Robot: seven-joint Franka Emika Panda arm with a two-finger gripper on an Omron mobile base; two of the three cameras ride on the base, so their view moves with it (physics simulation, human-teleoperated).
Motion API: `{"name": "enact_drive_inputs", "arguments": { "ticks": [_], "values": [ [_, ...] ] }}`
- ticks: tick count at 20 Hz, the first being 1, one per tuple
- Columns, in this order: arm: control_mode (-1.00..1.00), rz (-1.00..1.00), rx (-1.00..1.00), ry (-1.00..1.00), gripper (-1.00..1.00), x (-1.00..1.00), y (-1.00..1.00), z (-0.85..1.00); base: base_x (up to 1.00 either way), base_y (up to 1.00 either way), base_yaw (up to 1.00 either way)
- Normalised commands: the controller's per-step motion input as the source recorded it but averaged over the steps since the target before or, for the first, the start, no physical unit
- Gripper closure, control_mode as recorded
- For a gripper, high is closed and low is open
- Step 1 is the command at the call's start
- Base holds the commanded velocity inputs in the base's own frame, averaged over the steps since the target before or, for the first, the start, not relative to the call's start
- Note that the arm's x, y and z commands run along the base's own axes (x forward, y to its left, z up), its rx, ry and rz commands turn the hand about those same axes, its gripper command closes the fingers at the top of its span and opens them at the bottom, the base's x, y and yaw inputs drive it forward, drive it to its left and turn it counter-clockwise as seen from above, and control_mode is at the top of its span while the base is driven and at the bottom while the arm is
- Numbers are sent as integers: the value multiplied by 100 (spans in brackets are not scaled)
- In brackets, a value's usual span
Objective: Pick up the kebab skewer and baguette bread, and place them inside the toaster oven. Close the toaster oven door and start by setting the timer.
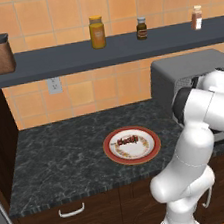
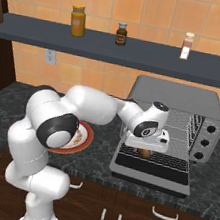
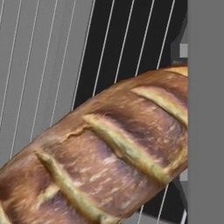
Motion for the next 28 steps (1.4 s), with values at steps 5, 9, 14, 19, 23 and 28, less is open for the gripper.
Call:
{"name": "enact_drive_inputs", "arguments": {
  "ticks": [5, 9, 14, 19, 23, 28],
  "values": [
    [-100, 0, 0, 0, 100, 5, 0, -2, 0, 0, 0],
    [-100, 0, -4, -4, -100, 0, 3, -3, 0, 0, 0],
    [-100, 0, 0, -13, -100, 0, 0, 4, 0, 0, 0],
    [-100, 0, 0, -7, -100, -1, 26, 39, 0, 0, 0],
    [-100, 0, 0, -4, -100, -69, 49, 92, 0, 0, 0],
    [-100, 2, -10, 0, -100, -80, 100, 36, 0, 0, 0]
  ]
}}
